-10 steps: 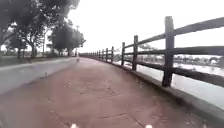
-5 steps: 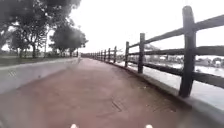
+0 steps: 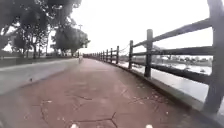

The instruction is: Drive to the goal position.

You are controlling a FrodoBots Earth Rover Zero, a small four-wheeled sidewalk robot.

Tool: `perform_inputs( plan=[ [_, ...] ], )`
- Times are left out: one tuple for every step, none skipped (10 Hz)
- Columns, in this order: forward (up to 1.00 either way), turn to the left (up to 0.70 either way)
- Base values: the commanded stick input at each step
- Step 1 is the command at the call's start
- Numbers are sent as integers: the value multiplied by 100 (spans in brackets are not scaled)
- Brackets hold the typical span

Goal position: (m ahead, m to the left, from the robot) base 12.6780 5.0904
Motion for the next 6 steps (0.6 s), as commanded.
perform_inputs(
  plan=[
    [100, 0],
    [100, 0],
    [100, 40],
    [100, 40],
    [100, 38],
    [100, 37]
  ],
)
